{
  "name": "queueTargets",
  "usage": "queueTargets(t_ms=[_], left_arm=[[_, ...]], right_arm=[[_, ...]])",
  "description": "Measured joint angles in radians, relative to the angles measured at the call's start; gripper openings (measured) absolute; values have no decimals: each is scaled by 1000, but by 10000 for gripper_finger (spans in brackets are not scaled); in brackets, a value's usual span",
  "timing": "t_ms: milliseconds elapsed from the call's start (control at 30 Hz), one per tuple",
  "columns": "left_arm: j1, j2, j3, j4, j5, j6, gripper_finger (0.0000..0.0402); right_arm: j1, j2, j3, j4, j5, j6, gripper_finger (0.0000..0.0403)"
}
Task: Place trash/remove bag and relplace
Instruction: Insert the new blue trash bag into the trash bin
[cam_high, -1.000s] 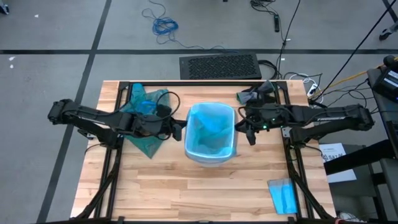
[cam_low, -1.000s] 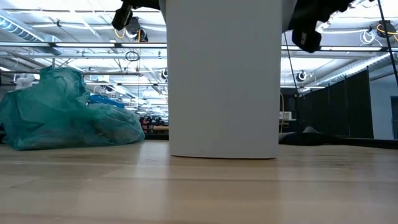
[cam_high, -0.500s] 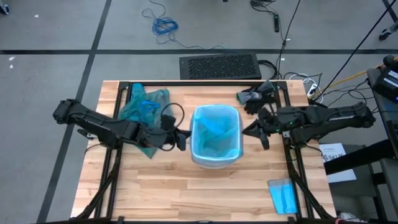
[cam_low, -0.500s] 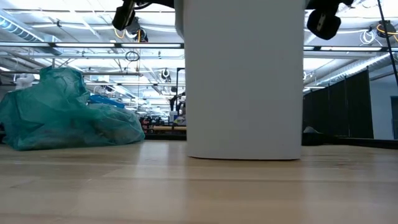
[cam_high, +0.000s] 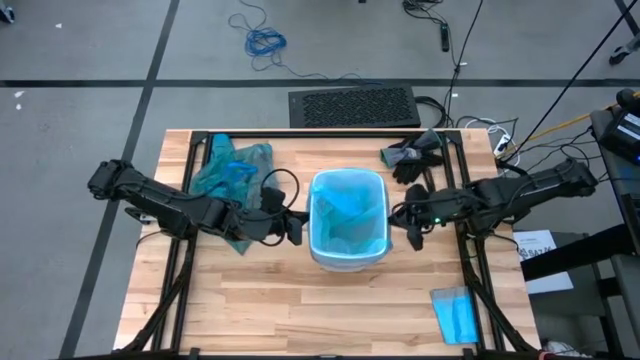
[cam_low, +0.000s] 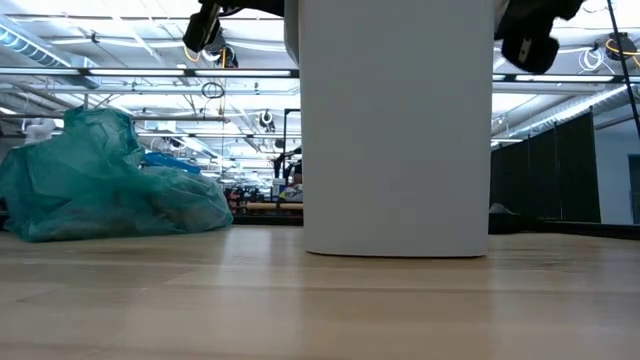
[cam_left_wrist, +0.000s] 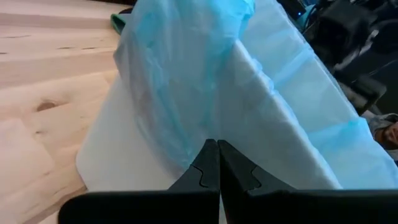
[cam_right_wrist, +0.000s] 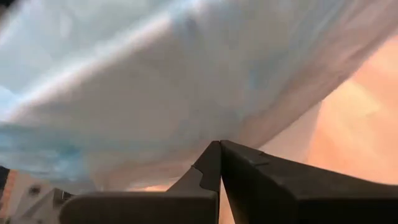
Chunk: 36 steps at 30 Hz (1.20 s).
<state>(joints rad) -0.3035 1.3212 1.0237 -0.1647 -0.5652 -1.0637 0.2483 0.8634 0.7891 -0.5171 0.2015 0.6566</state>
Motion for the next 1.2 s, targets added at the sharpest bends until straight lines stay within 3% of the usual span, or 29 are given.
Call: queueTargets(t_ms=[133, 267, 467, 600, 733, 967, 1200], left_arm=[[0, -6, 0, -4, 0, 9, 0], [1, -8, 0, -1, 0, 24, 0], [2, -8, 0, -3, 0, 24, 0], [2, -8, 0, -1, 0, 23, 0], [2, -8, 0, 0, 0, 23, 0], [0, -8, 0, -1, 0, 23, 0], [0, -8, 0, -2, 0, 23, 0]], right_arm=[[1, -73, 1, -3, 117, -12, 0], [-93, -90, 1, -2, 109, -60, 0], [-286, -54, 1, 47, -27, -157, 0], [-433, -4, 1, 78, -198, -221, 0], [-527, 22, 1, 103, -300, -232, 0], [-464, -134, 1, -67, -237, -176, 0], [-180, -263, 1, -64, -154, -30, 0]])
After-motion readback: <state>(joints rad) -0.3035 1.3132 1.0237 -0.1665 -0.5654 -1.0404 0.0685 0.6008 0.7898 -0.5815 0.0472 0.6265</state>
